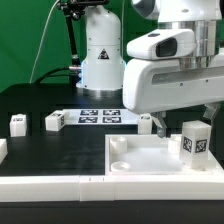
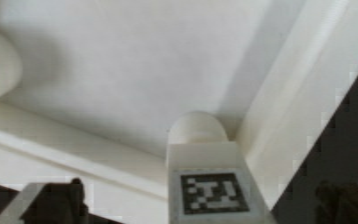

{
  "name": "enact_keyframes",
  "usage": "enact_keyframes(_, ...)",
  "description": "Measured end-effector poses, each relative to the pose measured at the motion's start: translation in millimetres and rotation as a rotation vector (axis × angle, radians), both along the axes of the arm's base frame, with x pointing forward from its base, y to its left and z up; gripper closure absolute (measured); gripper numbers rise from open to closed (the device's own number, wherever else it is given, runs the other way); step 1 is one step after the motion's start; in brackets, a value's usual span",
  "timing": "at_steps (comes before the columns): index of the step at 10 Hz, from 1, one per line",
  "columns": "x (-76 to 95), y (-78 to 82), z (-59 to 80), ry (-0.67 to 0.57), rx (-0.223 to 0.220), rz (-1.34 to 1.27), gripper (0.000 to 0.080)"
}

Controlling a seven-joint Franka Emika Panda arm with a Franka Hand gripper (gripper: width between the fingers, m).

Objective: Assemble one leg

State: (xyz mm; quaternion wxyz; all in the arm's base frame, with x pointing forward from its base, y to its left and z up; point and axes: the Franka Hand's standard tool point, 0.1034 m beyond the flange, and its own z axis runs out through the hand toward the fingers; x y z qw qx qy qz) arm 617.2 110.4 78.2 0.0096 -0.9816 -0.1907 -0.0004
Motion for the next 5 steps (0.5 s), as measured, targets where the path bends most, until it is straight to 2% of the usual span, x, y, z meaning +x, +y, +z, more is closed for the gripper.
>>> enact_keyframes(1,-0.3,2.0,1.6,0.068,-0.014,0.003,0.015)
enact_keyframes(2,6.5,5.5,4.3,0.039,-0.008,-0.004,0.015)
enact_keyframes(5,10.1,18.5,8.9,0.033,-0.007,-0.023,0.015)
